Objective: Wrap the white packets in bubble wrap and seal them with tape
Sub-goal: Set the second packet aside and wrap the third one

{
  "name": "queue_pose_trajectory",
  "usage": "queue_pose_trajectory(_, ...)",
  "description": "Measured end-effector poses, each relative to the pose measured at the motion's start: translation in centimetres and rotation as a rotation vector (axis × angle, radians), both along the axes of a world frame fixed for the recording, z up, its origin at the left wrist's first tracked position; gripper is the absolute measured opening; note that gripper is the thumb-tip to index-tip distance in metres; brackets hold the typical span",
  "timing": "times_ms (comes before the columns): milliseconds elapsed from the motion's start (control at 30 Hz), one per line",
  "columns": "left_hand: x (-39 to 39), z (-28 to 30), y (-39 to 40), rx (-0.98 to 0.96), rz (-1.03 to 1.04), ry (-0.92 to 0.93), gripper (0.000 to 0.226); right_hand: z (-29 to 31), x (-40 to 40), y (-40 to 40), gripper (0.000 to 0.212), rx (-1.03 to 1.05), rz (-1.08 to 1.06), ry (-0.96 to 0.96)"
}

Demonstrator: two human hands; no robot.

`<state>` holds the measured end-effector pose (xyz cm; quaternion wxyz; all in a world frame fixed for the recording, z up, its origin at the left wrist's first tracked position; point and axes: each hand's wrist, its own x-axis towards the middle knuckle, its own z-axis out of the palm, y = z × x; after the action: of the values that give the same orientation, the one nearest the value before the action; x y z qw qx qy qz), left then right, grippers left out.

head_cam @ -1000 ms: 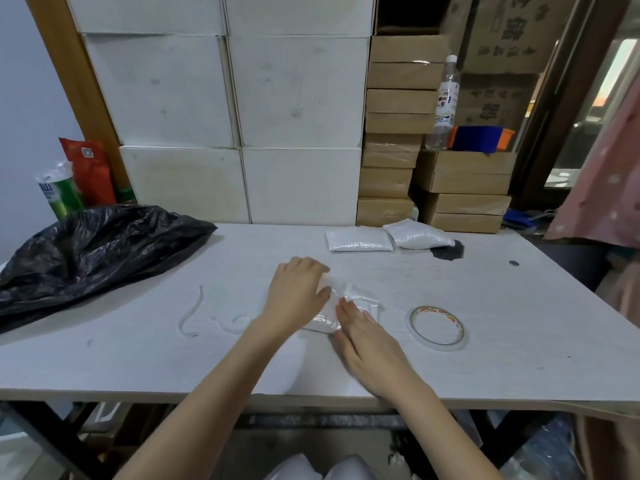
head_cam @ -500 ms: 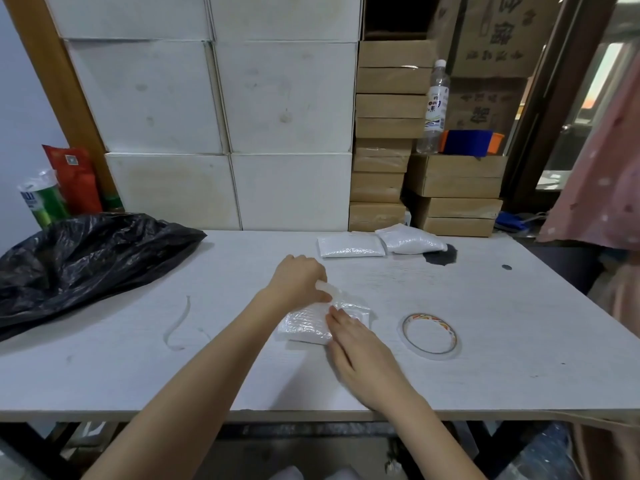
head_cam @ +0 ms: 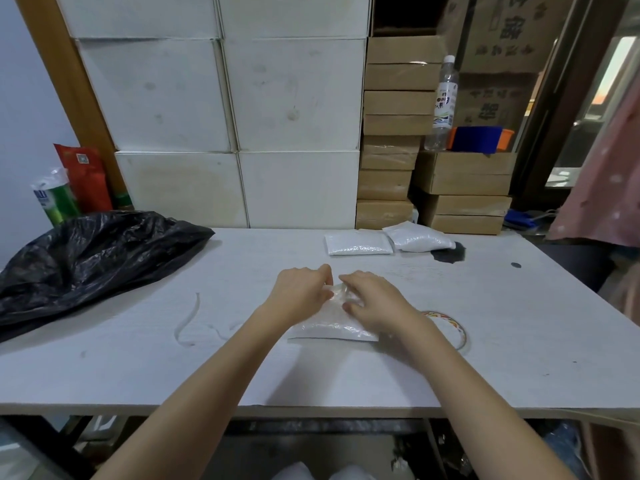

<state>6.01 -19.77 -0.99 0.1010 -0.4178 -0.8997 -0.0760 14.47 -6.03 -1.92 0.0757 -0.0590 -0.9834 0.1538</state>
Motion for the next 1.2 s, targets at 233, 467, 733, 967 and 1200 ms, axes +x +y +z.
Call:
queue_pose_trajectory(233, -0.8, 1.5, -1.1, -0.033, -0.016, -0.324, 0.039, 0.7, -0.9, 0.1, 0.029, 0.139, 0.031, -0.036)
queue_pose_trajectory(467, -0.9, 0.7, -1.8, 0.002, -0.021, -0.331, 0.060, -0.4, -0.5, -0.1, 0.023, 0.422, 0.099, 0.255)
queue_pose_trajectory(733, 0.4, -0.2, -1.8, -0.027, -0.017, -0.085, 0.029, -1.1, 0.0, 1.1, 0.026, 0.343, 0.170, 0.324)
queue_pose_trajectory(967, 1.2, -2.5, -4.1, 0.059, -0.168, -0.146, 0.046, -2.0, 2.3, 1.9, 0.020, 0.159, 0.207, 0.305)
queue_pose_trajectory(1200, 1.6, -3.8, -5.0, 0.149, -0.266, -0.081, 0.067, -3.3, 3.4, 1.3, 0.030, 0.156, 0.262, 0.294)
